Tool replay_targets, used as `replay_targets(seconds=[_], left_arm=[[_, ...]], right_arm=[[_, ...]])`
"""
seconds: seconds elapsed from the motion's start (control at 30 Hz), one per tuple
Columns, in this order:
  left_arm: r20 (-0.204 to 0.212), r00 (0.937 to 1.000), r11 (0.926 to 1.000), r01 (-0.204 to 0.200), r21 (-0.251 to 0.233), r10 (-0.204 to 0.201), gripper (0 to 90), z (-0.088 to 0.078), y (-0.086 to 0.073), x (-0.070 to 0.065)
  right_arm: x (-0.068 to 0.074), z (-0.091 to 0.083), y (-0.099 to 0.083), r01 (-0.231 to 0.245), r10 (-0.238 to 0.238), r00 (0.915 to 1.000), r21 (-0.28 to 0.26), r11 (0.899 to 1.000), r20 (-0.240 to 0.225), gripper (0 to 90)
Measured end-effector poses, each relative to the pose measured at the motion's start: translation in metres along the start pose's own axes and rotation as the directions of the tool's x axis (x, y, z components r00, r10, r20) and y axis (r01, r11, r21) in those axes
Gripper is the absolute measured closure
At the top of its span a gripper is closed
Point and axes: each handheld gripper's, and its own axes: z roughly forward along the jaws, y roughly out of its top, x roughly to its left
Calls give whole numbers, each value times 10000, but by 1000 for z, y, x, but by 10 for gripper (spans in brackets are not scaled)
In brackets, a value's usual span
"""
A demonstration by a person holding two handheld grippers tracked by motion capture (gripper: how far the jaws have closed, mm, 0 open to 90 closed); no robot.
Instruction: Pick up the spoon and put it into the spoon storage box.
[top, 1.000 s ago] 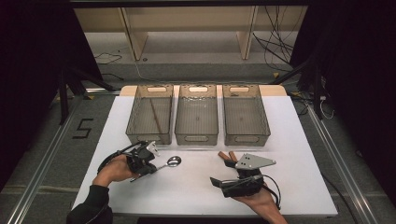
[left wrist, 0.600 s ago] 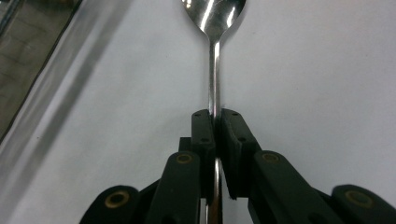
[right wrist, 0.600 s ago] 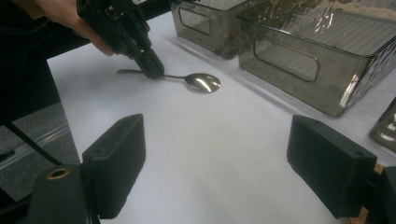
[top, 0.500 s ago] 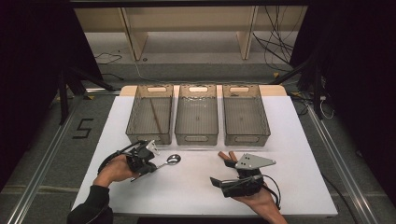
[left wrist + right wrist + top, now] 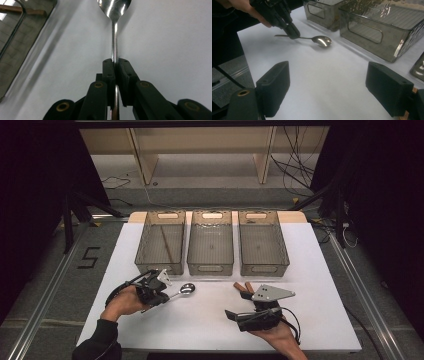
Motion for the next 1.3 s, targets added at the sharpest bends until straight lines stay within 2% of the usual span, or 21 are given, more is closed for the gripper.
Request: replay_targets(seconds=[0.2, 0.37, 0.6, 0.8, 0.93, 1.03, 1.2, 1.23, 1.3], left_arm=[[95, 9997, 9997, 225, -113, -224, 842, 0, -1, 2], [183, 9986, 9977, 496, -459, -488, 842, -4, 0, 3], [546, 9938, 9876, 1027, -1185, -968, 842, -13, 5, 3], [700, 9898, 9811, 1332, -1406, -1244, 842, -17, 6, 4], [840, 9855, 9743, 1594, -1594, -1474, 842, -20, 9, 4], [848, 9859, 9717, 1574, -1762, -1443, 842, -28, 14, 4], [780, 9833, 9588, 1777, -2215, -1642, 842, -40, 27, 7], [781, 9810, 9533, 1913, -2337, -1777, 842, -42, 30, 8], [865, 9806, 9499, 1920, -2468, -1757, 842, -45, 37, 12]], right_arm=[[0, 0, 0, -2, 2, 10000, 17, 10000, 1, 204], [0, 0, 0, 0, 0, 10000, 11, 10000, -10, 204], [1, 0, 0, -9, 9, 10000, 3, 10000, -18, 204], [1, 0, 0, -12, 12, 10000, -2, 10000, -19, 204], [1, 0, 0, -3, 3, 10000, -2, 10000, -21, 204], [0, 0, 0, -31, 31, 10000, 5, 10000, -32, 204], [-1, 0, 1, -69, 68, 10000, -76, 9999, -22, 204], [0, 0, 1, -78, 78, 10000, -87, 9999, -31, 203], [0, 0, 0, -75, 75, 10000, -94, 9999, -43, 203]])
